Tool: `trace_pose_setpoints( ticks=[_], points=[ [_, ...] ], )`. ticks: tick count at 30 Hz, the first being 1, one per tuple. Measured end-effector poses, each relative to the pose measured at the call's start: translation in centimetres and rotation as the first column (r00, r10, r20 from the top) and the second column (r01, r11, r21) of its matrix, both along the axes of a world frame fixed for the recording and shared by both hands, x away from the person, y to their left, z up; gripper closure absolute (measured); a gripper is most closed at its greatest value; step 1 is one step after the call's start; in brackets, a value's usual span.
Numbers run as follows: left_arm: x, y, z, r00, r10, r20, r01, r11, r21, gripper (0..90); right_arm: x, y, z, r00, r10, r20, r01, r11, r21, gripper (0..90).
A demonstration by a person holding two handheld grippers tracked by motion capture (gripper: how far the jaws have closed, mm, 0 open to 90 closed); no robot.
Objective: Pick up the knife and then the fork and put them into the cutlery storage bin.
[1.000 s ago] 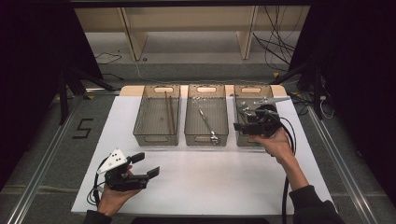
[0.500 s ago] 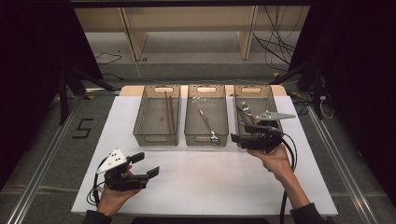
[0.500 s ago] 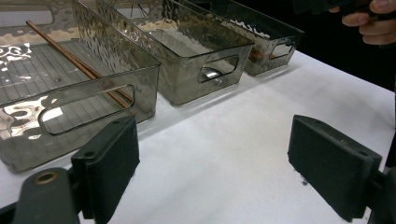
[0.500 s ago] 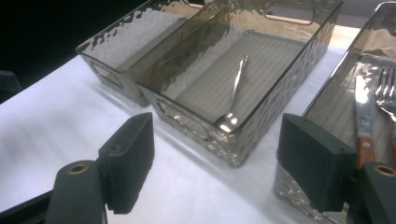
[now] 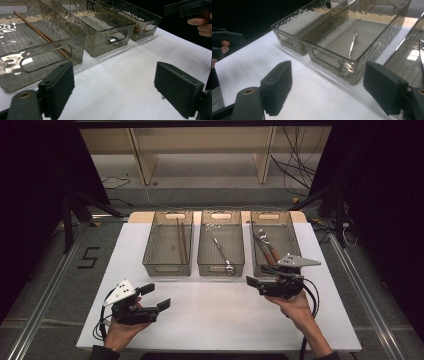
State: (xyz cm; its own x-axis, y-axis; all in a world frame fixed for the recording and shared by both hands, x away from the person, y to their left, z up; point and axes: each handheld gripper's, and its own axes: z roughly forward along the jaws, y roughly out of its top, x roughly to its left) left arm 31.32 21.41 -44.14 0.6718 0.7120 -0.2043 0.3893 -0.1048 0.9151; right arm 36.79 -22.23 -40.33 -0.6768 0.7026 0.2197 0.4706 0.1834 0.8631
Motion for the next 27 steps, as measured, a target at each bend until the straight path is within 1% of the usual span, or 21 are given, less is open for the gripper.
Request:
trace_pose_setpoints(
  ticks=[2, 6, 9, 12, 14, 17, 20, 24, 27],
  points=[
    [0.1, -0.1, 0.0, 1.0, -0.002, -0.002, 0.002, 1.0, 0.001, 16.2, -0.4, 0.1, -0.2, 1.0, 0.008, 0.003, -0.008, 0.9999, 0.008, 23.4],
    [0.0, -0.1, 0.0, 1.0, -0.009, 0.001, 0.009, 0.9999, 0.009, 16.2, -1.0, 0.2, -0.8, 0.9998, 0.012, 0.013, -0.012, 0.9999, 0.006, 22.8],
    [0.0, 0.0, 0.0, 1.0, -0.007, -0.001, 0.007, 1.0, 0.001, 16.2, -1.5, 0.1, -1.2, 0.9999, 0.01, 0.014, -0.01, 0.9998, 0.014, 22.9],
    [-0.1, 0.0, -0.1, 0.9999, -0.01, -0.002, 0.01, 0.9999, 0.005, 16.2, -2.2, 0.1, -1.4, 0.9994, 0.007, 0.033, -0.008, 0.9998, 0.017, 23.1],
    [-0.1, 0.0, -0.1, 0.9999, -0.011, -0.003, 0.011, 0.9999, 0.004, 16.2, -2.6, 0.2, -1.7, 0.9995, 0.015, 0.029, -0.015, 0.9998, 0.011, 22.7],
    [-0.1, -0.1, -0.1, 0.9999, -0.012, -0.006, 0.012, 0.9999, 0.005, 16.2, -3.1, 0.3, -2.1, 0.9989, 0.026, 0.038, -0.026, 0.9997, 0.0, 22.6],
    [-0.1, -0.2, -0.1, 0.9999, -0.014, -0.007, 0.014, 0.9999, 0.006, 16.2, -3.5, 0.2, -2.5, 0.9983, 0.032, 0.048, -0.032, 0.9995, 0.001, 22.5],
    [-0.1, -0.2, -0.2, 0.9998, -0.02, -0.008, 0.02, 0.9997, 0.009, 16.2, -4.0, -0.3, -3.2, 0.9985, 0.018, 0.052, -0.018, 0.9998, 0.0, 22.2],
    [-0.1, -0.3, -0.2, 0.9997, -0.024, -0.009, 0.025, 0.9996, 0.011, 16.2, -4.4, -0.6, -3.6, 0.999, 0.005, 0.045, -0.005, 1.0, 0.0, 19.8]
  ],
)
